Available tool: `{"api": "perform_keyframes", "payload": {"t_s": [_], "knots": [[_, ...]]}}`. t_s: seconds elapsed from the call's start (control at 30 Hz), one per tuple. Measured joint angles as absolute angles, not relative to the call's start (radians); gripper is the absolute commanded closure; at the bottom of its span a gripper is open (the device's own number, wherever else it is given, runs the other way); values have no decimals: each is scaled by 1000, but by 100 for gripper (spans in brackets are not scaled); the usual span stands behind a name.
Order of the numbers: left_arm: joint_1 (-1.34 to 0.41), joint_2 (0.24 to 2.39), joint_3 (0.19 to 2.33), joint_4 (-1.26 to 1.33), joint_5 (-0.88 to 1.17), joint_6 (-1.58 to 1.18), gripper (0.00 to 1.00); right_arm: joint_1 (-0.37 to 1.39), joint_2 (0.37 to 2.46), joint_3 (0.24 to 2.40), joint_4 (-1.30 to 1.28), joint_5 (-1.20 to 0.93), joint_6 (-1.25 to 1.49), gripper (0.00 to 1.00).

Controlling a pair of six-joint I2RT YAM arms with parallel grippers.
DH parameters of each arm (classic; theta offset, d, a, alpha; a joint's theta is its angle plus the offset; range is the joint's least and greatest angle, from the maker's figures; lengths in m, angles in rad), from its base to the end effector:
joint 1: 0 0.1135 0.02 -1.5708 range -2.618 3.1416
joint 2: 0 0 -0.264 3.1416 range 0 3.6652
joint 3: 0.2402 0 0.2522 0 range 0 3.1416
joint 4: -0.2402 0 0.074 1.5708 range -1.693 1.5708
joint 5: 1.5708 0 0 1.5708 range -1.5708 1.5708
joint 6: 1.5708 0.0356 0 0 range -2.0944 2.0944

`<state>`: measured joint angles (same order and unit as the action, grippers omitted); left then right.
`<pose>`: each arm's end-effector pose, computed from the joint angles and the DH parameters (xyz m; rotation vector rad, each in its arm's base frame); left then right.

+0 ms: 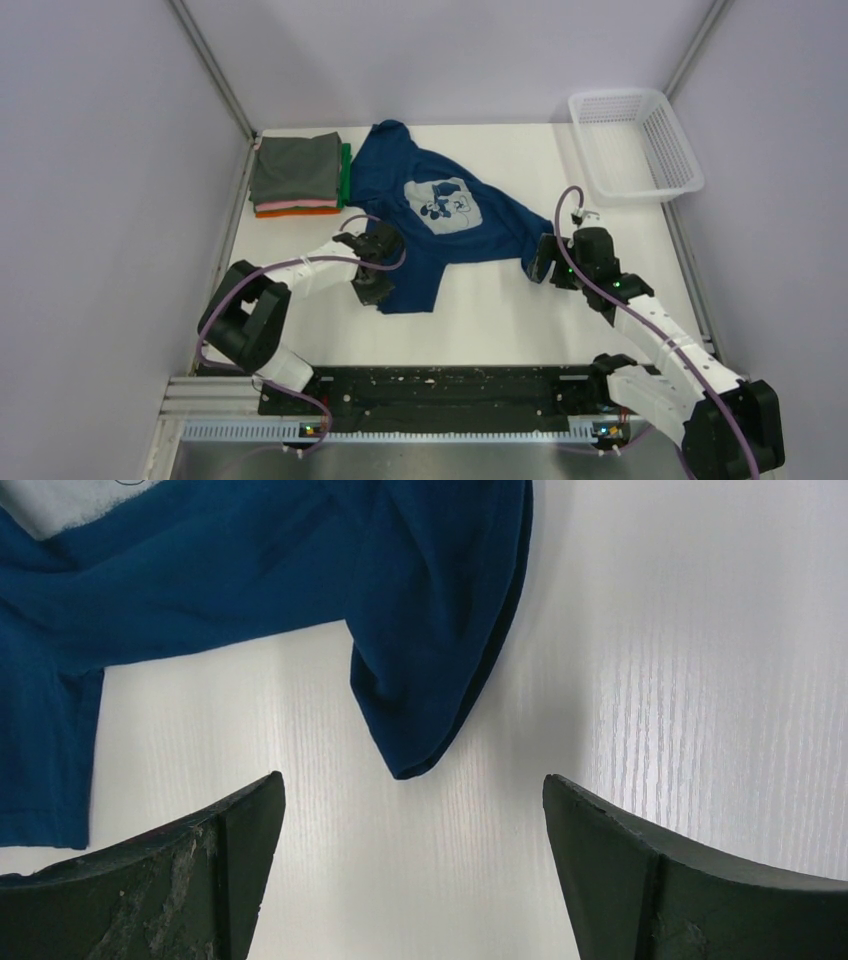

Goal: Fold and stack the t-shirts
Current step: Flatten out the tshirt

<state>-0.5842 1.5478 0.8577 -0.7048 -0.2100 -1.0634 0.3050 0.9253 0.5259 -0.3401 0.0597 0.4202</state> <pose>0.2210 -0.1373 0.1606 -0.7066 2.7804 0.0198 0.1829 0.0554 0.2106 0.1646 2.3217 0.2994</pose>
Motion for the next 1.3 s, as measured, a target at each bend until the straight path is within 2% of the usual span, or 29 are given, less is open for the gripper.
{"api": "perform_keyframes", "payload": {"t_s": [0.27,0.5,0.6,0.73,0.9,1.03,1.13,1.3], "knots": [[-584,1524,840,-682,-200,-1041,100,382,979,531,-344,106,438,8],[-585,1441,764,-668,-220,-1039,100,494,1136,581,-329,229,537,28],[-585,1431,756,-667,-228,-1036,100,504,1190,592,-324,270,572,30],[-585,1429,752,-665,-234,-1033,100,504,1230,592,-315,324,607,39],[-585,1428,752,-663,-234,-1026,100,504,1261,592,-279,339,633,46],[-585,1426,749,-662,-236,-1026,100,504,1285,592,-265,339,641,71],[-585,1422,746,-662,-242,-1026,100,504,1287,590,-250,332,646,100],[-585,1361,741,-669,-261,-1024,100,504,1250,577,-219,314,646,100]]}}
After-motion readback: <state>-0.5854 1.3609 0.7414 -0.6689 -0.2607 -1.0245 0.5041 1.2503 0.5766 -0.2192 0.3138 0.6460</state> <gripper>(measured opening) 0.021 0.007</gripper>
